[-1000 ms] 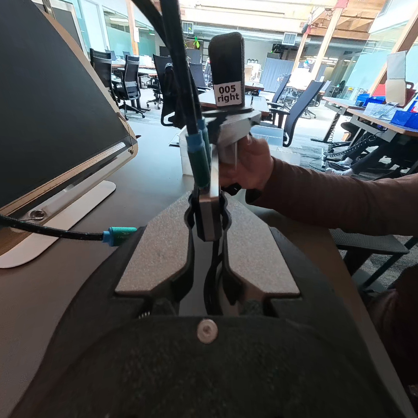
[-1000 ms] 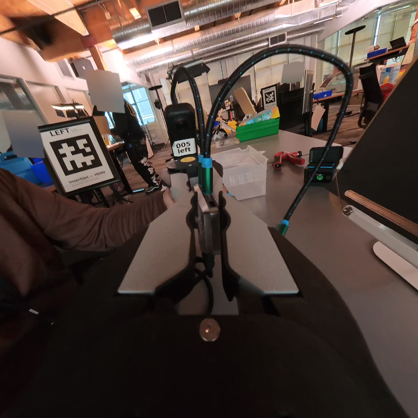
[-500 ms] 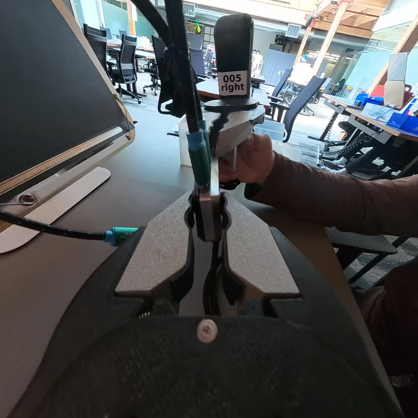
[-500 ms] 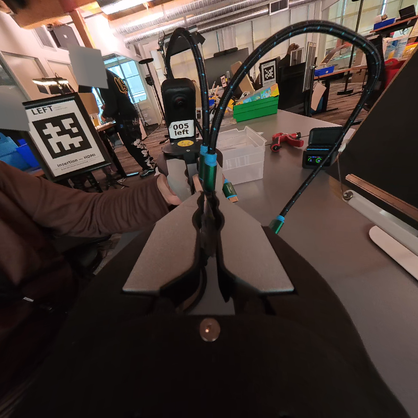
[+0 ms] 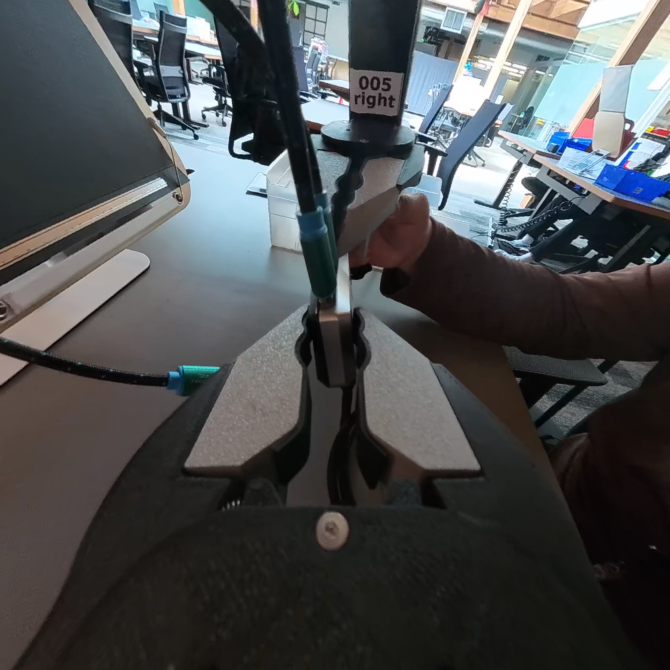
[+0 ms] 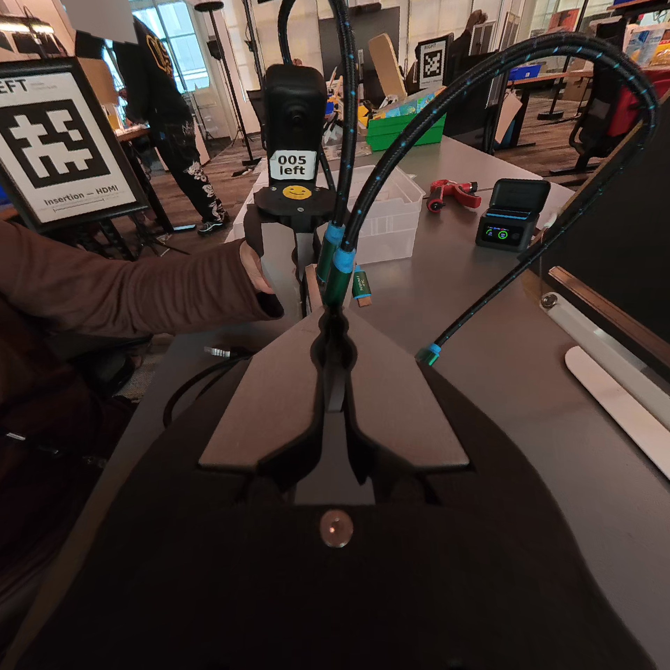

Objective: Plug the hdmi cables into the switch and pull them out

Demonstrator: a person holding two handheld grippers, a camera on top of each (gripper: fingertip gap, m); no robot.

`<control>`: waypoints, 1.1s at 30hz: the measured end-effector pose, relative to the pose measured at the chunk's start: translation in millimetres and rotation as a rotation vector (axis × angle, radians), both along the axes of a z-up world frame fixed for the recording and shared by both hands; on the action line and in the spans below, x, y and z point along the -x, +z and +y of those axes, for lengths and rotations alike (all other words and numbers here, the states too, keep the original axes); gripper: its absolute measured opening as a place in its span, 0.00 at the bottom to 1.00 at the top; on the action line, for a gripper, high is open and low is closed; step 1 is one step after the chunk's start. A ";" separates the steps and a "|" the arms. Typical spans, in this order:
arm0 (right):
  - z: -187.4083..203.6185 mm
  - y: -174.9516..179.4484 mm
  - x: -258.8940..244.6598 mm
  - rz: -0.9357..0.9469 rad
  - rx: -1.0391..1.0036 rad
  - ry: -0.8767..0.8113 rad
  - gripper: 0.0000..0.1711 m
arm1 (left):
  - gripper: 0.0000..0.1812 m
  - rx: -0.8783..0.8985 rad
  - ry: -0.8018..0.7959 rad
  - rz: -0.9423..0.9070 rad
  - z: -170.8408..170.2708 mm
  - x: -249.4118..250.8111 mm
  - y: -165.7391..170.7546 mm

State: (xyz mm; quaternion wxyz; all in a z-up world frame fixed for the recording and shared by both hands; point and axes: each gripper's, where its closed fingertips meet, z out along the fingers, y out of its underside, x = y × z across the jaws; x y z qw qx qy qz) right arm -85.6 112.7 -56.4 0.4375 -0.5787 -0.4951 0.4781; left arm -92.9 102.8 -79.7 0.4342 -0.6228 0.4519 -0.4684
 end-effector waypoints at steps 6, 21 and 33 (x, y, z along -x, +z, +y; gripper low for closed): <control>-1.6 -3.5 -1.5 -0.018 0.020 0.018 0.00 | 0.10 -0.010 -0.011 0.015 -2.2 -2.4 -2.9; 2.9 -5.1 3.3 0.006 0.054 0.000 0.02 | 0.10 0.021 -0.001 0.003 1.5 -1.4 -5.0; 4.9 -6.6 7.9 0.027 0.059 -0.007 0.04 | 0.10 0.057 -0.001 -0.017 3.1 -3.1 -6.3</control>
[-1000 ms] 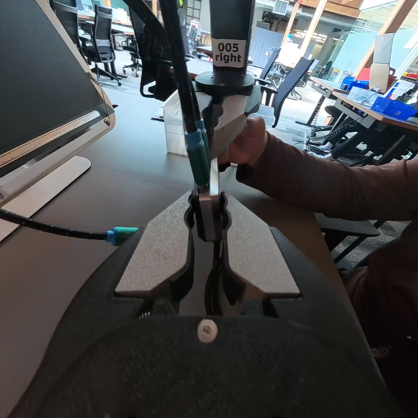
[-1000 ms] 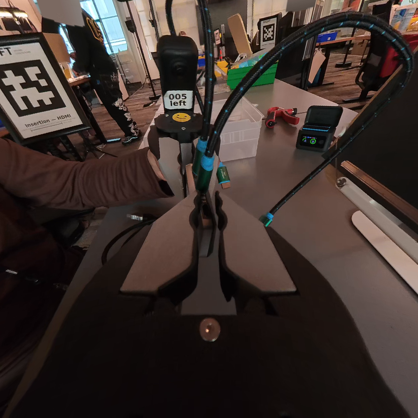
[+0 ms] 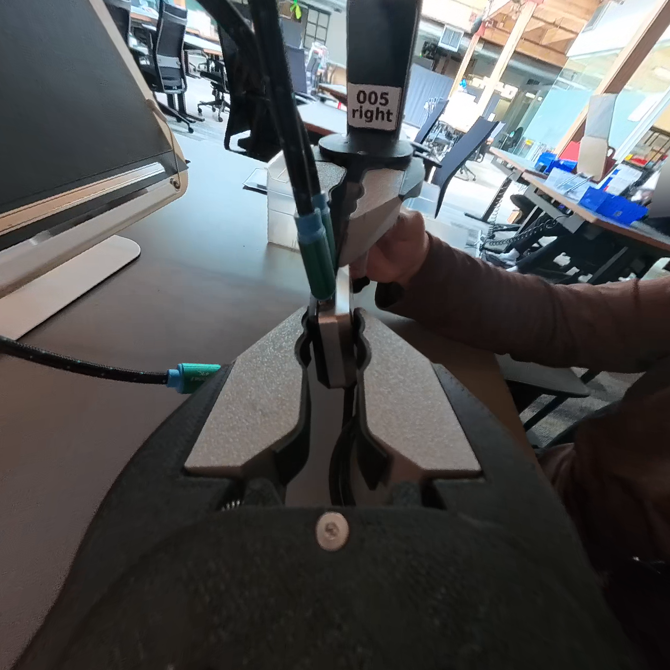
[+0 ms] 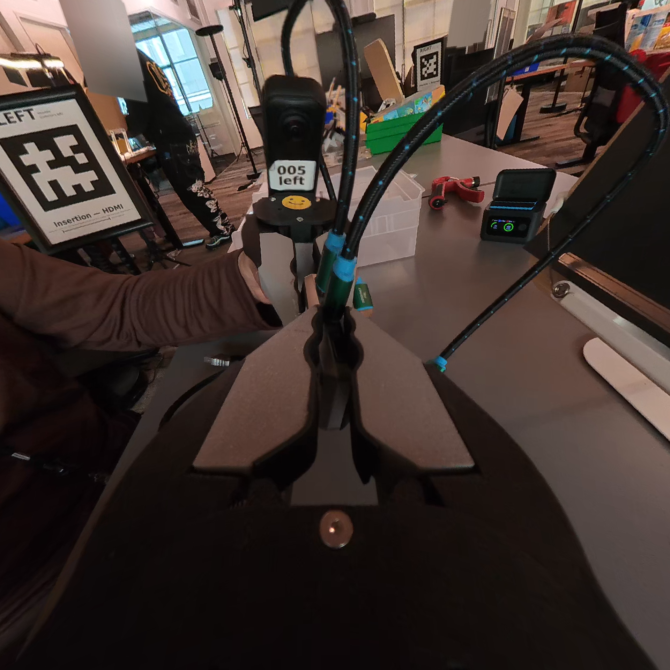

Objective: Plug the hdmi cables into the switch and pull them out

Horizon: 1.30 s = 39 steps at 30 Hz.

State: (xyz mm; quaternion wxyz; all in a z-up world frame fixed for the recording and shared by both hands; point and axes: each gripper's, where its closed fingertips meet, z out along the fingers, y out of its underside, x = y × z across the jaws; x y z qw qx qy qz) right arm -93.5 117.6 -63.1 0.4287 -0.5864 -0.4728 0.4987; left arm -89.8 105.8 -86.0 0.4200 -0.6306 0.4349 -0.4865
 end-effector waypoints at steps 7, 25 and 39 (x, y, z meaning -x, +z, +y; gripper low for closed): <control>-3.0 4.4 5.7 0.061 0.036 0.021 0.04 | 0.11 0.051 -0.016 -0.093 -1.0 -8.0 5.4; 5.3 11.9 17.7 0.236 0.117 -0.075 0.04 | 0.11 0.132 0.022 -0.137 7.5 2.1 12.8; 19.9 51.8 -26.0 0.414 0.092 -0.164 0.03 | 0.11 0.011 0.028 0.008 0.5 -20.3 -13.5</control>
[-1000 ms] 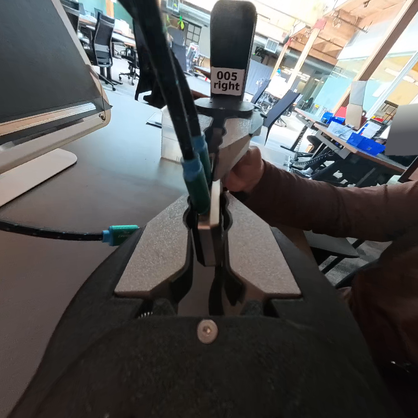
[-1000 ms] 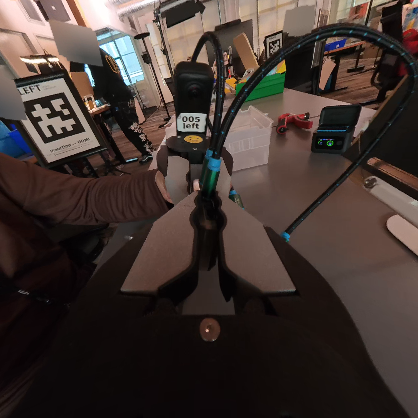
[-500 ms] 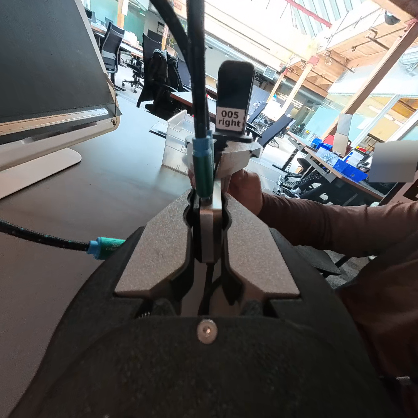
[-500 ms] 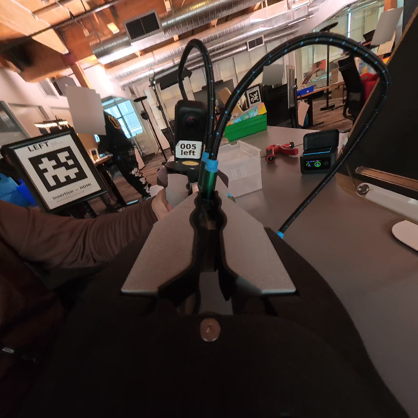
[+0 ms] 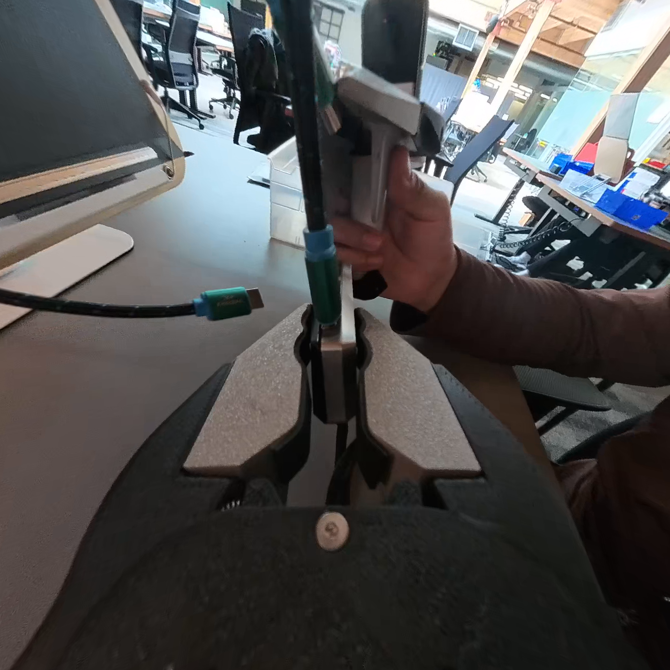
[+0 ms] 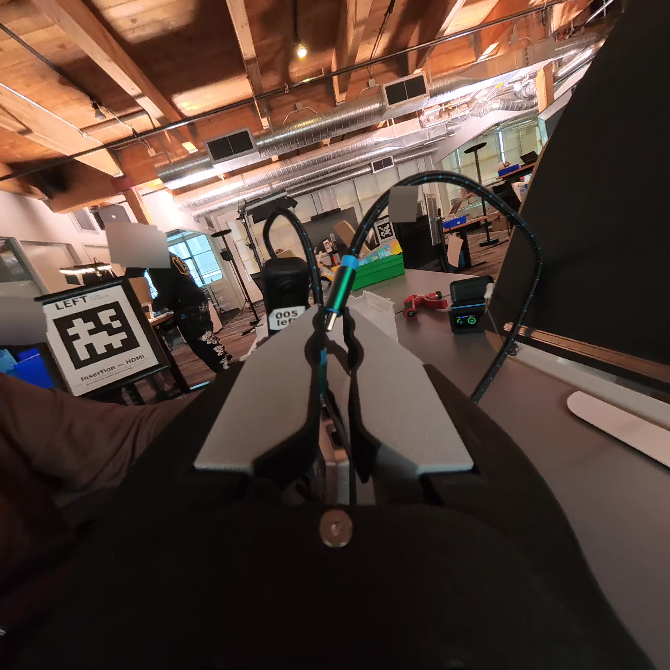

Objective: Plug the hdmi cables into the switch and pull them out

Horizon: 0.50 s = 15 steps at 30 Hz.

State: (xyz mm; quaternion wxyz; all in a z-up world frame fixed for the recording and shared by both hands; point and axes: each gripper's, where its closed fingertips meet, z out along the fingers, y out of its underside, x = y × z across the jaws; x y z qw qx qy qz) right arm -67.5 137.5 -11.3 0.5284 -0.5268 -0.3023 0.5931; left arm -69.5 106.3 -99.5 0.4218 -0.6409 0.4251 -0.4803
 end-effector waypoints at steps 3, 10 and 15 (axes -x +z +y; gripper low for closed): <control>1.5 0.0 -3.0 0.015 0.017 0.017 0.03 | 0.11 0.003 0.014 -0.022 3.8 6.9 5.7; 1.5 7.7 -13.3 0.049 0.011 0.030 0.03 | 0.11 0.010 0.088 -0.052 18.8 23.4 12.6; 0.8 14.7 -21.4 0.060 -0.013 0.014 0.03 | 0.11 -0.006 0.143 -0.052 27.8 31.3 14.2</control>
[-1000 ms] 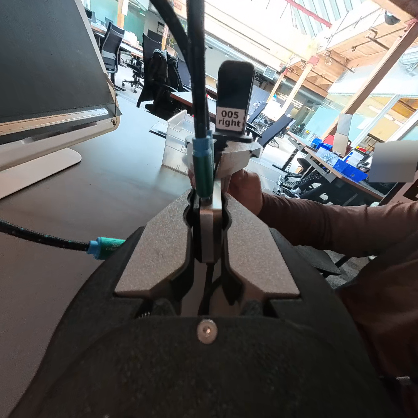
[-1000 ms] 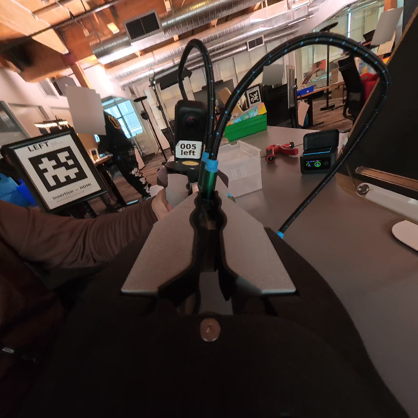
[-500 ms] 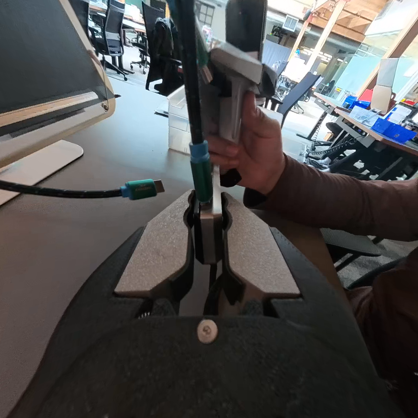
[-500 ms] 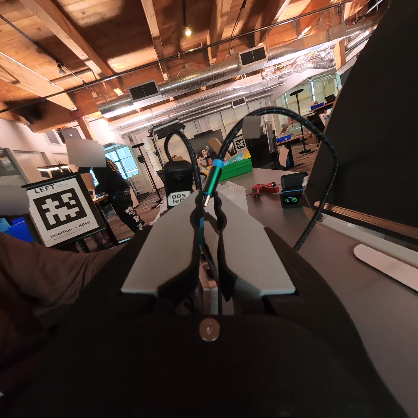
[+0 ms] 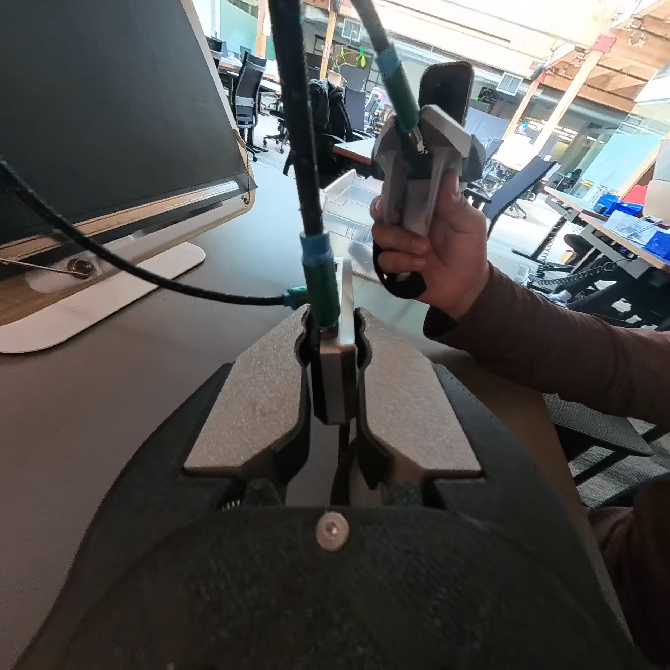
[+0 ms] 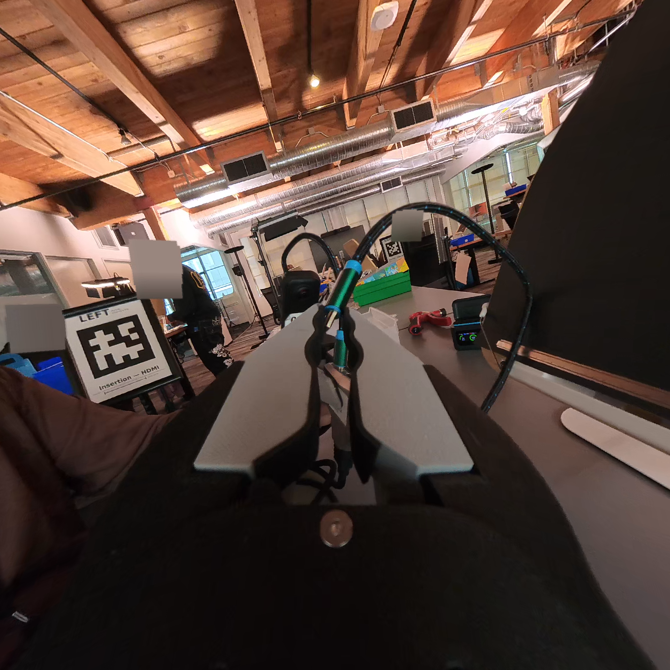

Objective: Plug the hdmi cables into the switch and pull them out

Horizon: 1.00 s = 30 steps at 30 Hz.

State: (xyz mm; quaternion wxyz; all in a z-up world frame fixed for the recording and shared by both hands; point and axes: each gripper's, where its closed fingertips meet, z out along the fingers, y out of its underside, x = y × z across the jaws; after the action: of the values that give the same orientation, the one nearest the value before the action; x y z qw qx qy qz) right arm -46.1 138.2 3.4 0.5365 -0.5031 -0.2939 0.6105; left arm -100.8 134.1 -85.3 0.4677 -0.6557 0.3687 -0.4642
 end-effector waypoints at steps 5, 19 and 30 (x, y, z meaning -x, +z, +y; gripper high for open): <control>-2.8 12.4 -11.6 0.025 -0.029 -0.022 0.03 | 0.11 -0.022 -0.013 0.000 -2.0 5.3 5.9; -132.7 122.8 -110.2 -0.104 -0.195 -0.135 0.03 | 0.11 -0.040 0.005 -0.025 -1.2 12.4 16.1; -153.9 47.5 -266.5 -0.646 0.248 -0.363 0.04 | 0.11 -0.027 -0.011 -0.021 -5.8 6.8 14.1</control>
State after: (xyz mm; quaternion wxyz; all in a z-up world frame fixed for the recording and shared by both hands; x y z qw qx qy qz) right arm 220.4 -15.6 50.9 0.4508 -0.7742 -0.2777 0.3467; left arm -107.7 128.4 -71.1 0.4776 -0.6424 0.3736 -0.4687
